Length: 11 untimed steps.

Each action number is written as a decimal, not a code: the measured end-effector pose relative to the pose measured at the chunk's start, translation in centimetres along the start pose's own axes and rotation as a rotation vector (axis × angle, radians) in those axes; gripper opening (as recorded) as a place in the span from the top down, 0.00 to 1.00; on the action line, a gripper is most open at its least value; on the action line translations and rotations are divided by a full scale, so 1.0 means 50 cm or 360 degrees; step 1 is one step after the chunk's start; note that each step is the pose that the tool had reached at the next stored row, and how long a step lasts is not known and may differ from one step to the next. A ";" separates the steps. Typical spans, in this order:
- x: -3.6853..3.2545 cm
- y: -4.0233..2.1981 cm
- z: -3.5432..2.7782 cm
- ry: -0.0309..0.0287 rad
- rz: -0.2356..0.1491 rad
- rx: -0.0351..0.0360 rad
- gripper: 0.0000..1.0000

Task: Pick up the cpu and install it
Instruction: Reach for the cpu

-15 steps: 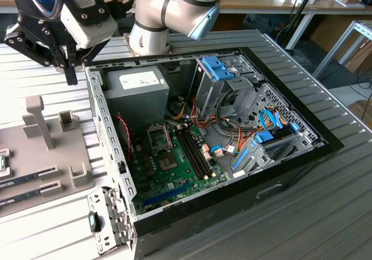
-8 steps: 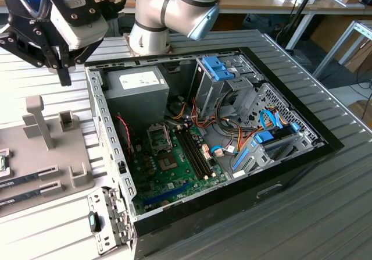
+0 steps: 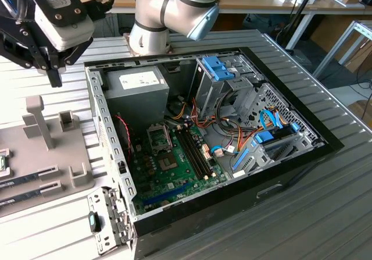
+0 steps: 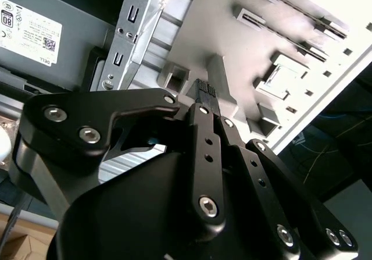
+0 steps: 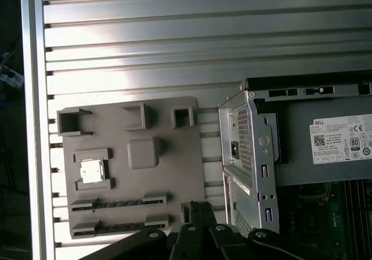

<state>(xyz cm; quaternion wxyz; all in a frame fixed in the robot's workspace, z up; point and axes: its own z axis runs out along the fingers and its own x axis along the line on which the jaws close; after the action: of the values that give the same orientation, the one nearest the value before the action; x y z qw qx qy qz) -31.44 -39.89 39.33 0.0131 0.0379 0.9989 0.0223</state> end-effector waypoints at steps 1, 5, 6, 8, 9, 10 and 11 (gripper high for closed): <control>0.002 0.000 0.000 0.00001 0.0000 0.0000 0.89; 0.008 -0.001 0.000 0.00001 0.0000 0.0000 0.89; 0.010 -0.001 0.000 0.00000 0.0000 0.0000 0.89; 0.012 -0.001 0.001 0.00001 0.0000 0.0000 0.89; 0.014 -0.001 0.001 0.00002 0.0000 0.0000 0.89; 0.015 -0.001 0.001 0.00000 0.0000 0.0000 0.89; 0.016 -0.001 0.002 0.00000 0.0000 0.0000 0.89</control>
<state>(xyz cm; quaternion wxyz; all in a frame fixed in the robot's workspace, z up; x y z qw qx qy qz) -32.25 -39.89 39.22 0.0131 0.0379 0.9989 0.0222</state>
